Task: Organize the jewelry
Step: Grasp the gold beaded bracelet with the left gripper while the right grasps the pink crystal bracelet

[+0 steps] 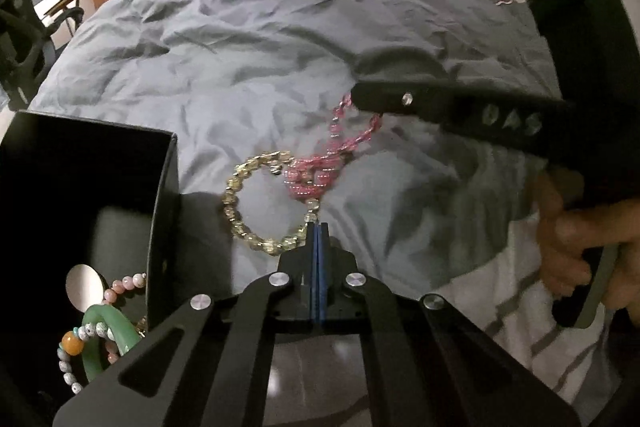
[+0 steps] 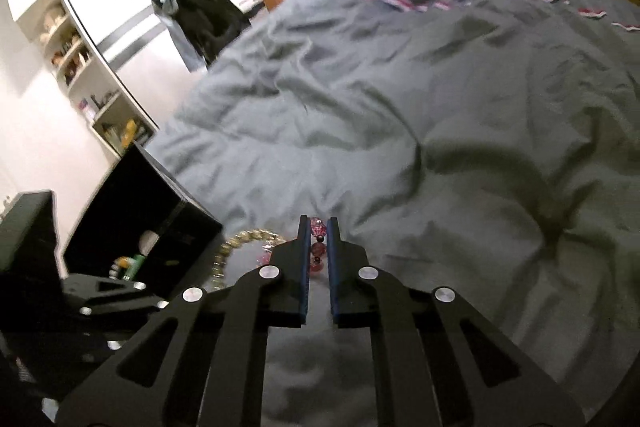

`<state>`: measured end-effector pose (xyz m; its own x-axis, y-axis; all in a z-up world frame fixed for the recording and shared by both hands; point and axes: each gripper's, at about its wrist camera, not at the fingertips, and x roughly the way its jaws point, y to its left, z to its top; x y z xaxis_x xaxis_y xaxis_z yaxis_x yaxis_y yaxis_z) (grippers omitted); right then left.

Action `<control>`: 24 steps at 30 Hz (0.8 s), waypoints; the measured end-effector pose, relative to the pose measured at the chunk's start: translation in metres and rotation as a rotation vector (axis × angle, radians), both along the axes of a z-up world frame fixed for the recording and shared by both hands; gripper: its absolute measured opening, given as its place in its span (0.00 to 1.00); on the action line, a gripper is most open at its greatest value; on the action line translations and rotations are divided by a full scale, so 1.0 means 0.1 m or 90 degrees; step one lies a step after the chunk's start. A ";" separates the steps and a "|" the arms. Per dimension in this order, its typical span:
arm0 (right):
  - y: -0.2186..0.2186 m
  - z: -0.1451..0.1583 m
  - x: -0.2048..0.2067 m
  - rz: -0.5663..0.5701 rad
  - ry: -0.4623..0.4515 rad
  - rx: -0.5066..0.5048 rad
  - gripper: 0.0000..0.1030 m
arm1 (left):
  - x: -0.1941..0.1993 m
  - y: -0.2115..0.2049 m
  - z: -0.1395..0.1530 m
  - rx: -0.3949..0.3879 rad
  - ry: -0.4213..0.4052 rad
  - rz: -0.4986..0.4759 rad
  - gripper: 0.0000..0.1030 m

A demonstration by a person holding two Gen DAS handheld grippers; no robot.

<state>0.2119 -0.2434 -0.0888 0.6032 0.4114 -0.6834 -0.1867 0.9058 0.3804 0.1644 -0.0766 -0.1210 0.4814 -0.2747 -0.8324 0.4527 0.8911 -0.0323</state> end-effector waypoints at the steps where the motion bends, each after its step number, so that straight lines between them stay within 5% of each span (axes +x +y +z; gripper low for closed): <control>1: -0.01 0.05 -0.02 -0.002 -0.005 0.003 0.08 | -0.01 0.00 0.01 -0.003 -0.001 -0.003 0.00; 9: -0.19 0.34 -0.28 -0.033 -0.033 0.042 0.08 | -0.07 -0.08 0.07 0.033 -0.047 -0.003 0.01; 11: -0.24 0.34 -0.32 -0.043 -0.033 0.055 0.08 | -0.03 -0.11 0.05 0.051 -0.049 0.007 0.09; 13: -0.27 0.32 -0.34 -0.050 -0.028 0.068 0.08 | 0.02 -0.15 0.00 0.076 -0.046 0.021 0.28; 18: -0.27 0.22 -0.32 -0.056 -0.014 0.072 0.08 | 0.05 -0.27 -0.06 0.099 -0.053 0.001 0.44; 21: -0.26 0.19 -0.31 -0.056 -0.011 0.073 0.08 | 0.13 -0.21 -0.13 0.063 0.008 -0.003 0.08; 24: -0.24 0.19 -0.31 -0.053 -0.011 0.074 0.08 | 0.17 -0.09 -0.09 0.021 0.037 0.007 0.08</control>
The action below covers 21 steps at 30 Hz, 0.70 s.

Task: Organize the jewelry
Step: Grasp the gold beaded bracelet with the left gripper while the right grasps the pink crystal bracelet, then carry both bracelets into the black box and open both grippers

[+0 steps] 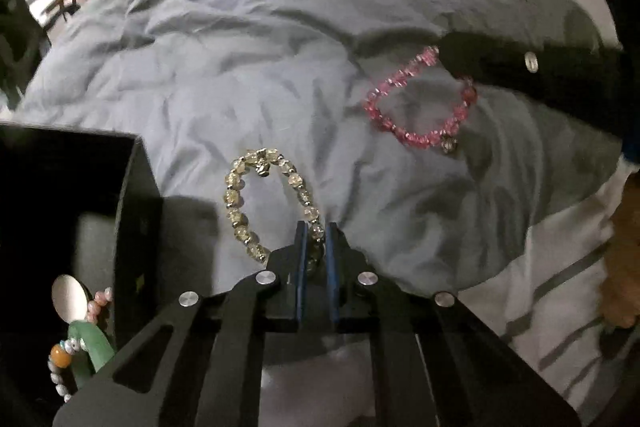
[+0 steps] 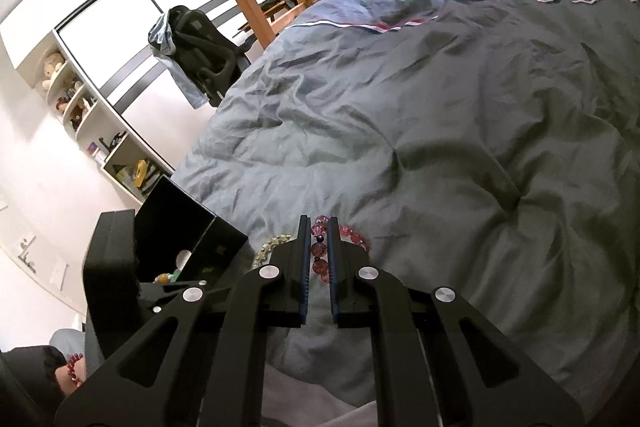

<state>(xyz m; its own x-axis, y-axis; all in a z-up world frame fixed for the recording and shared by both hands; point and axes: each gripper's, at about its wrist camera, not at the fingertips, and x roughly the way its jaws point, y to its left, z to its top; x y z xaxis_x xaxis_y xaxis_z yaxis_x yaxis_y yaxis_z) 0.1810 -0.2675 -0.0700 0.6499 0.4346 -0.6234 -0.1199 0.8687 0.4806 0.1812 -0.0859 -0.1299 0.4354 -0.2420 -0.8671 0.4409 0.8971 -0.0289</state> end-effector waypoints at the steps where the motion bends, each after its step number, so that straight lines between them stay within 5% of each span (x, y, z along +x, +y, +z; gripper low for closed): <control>1: 0.00 0.01 -0.01 0.001 -0.002 0.002 0.08 | -0.01 0.02 0.03 0.001 0.000 0.001 0.08; 5: 0.00 0.09 -0.07 0.001 -0.009 0.008 0.08 | -0.10 0.01 0.13 0.011 -0.005 -0.010 0.08; 10: 0.03 0.21 -0.19 0.004 -0.016 0.016 0.08 | -0.26 0.10 0.38 -0.049 0.012 -0.010 0.07; 21: 0.17 0.58 -0.59 0.019 -0.034 0.027 0.08 | -0.73 0.37 0.92 -0.100 -0.022 -0.003 0.07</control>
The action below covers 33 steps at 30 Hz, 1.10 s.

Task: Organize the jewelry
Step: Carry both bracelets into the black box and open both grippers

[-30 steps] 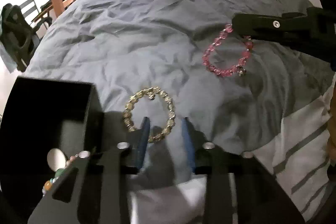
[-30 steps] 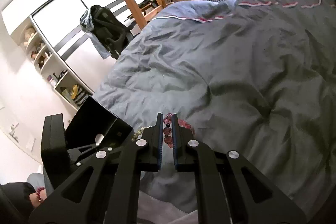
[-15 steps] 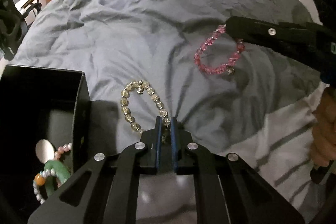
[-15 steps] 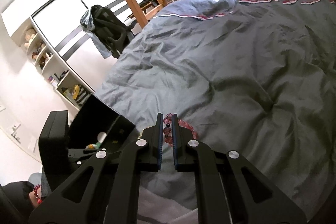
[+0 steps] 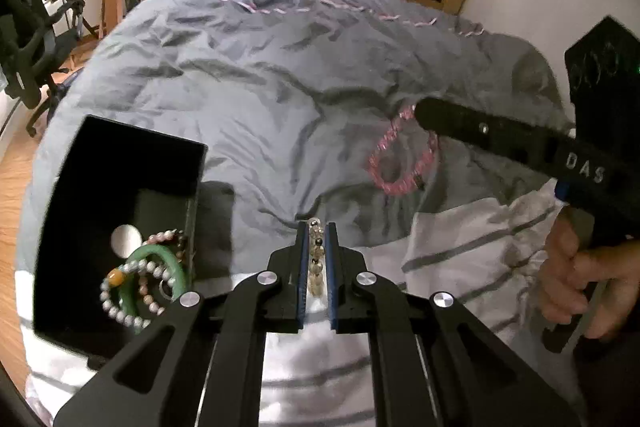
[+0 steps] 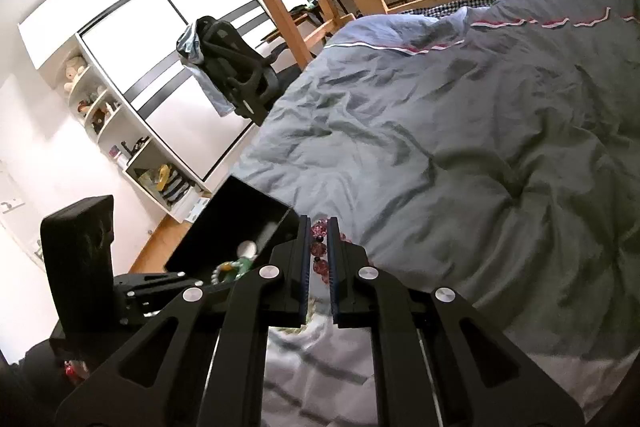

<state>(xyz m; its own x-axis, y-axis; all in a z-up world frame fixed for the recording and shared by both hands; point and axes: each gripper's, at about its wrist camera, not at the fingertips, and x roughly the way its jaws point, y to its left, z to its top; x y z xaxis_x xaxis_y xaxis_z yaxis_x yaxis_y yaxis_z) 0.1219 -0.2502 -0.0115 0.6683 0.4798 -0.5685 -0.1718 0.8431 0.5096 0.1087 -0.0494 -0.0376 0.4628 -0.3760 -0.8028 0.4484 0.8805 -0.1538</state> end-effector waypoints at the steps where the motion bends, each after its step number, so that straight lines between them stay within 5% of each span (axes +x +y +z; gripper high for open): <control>1: 0.02 0.02 -0.03 0.002 0.000 0.000 0.08 | -0.04 0.04 0.05 -0.004 -0.005 0.001 0.07; 21: 0.95 0.45 -0.30 0.071 -0.010 -0.054 0.08 | -0.32 0.95 0.75 -0.059 -0.106 0.079 0.07; 33: 1.63 0.43 -0.05 0.114 -0.005 -0.067 0.08 | -0.18 1.56 0.62 -0.074 -0.089 0.133 0.07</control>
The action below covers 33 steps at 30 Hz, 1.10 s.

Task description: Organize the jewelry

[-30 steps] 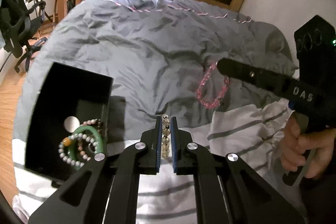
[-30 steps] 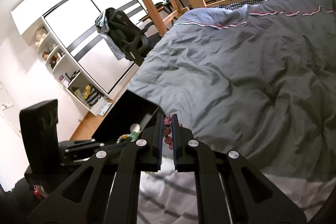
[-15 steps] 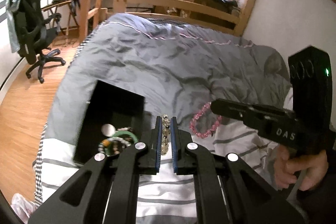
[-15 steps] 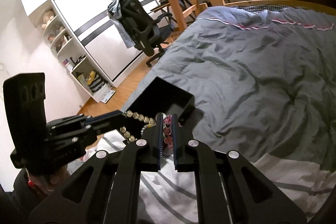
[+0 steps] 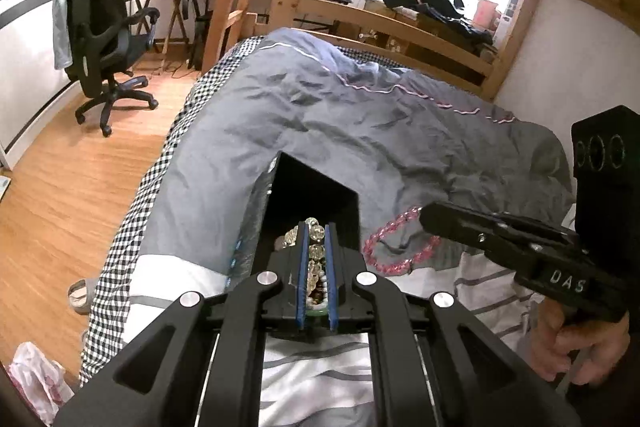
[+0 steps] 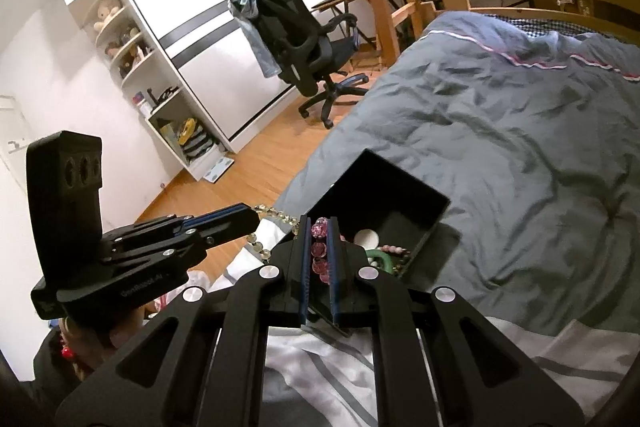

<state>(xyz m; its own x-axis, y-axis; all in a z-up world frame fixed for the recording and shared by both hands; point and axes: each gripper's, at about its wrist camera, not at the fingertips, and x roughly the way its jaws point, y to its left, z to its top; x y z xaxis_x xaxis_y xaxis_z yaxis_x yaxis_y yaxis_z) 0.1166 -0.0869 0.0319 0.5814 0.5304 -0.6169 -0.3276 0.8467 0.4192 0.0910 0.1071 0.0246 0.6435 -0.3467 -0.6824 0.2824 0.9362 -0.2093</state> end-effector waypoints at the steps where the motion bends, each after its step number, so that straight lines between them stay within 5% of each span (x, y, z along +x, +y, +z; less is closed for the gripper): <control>1: 0.03 -0.03 0.02 0.002 0.003 -0.002 0.08 | 0.02 0.02 -0.02 -0.003 0.004 -0.002 0.07; 15: 0.19 -0.51 0.22 0.002 0.044 -0.018 0.09 | 0.21 0.18 -0.30 0.019 0.042 0.023 0.07; 17: 0.19 -0.51 0.22 0.003 0.046 -0.010 0.10 | 0.19 0.20 -0.26 0.017 0.032 0.039 0.14; 19: 0.19 -0.47 0.21 0.000 0.038 -0.014 0.13 | 0.17 0.23 -0.21 0.015 0.010 0.057 0.41; 22: 0.15 -0.38 0.17 -0.013 0.021 -0.008 0.41 | 0.11 0.28 -0.11 0.012 -0.019 0.078 0.52; 23: 0.13 -0.35 0.16 -0.018 0.014 -0.006 0.58 | 0.09 0.30 -0.09 0.005 -0.024 0.081 0.53; 26: 0.08 -0.23 0.08 -0.048 -0.013 -0.015 0.91 | -0.01 0.34 0.00 0.005 -0.046 0.105 0.79; 33: 0.07 -0.01 -0.24 -0.073 -0.074 -0.094 0.96 | -0.31 0.34 0.11 0.045 -0.078 0.129 0.91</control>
<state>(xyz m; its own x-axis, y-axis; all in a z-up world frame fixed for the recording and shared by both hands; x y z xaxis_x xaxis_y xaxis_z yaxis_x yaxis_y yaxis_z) 0.0929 -0.0800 0.0313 0.7049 0.3656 -0.6079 -0.2647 0.9306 0.2527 0.0597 0.1413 0.0354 0.7746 -0.1570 -0.6127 0.1071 0.9873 -0.1176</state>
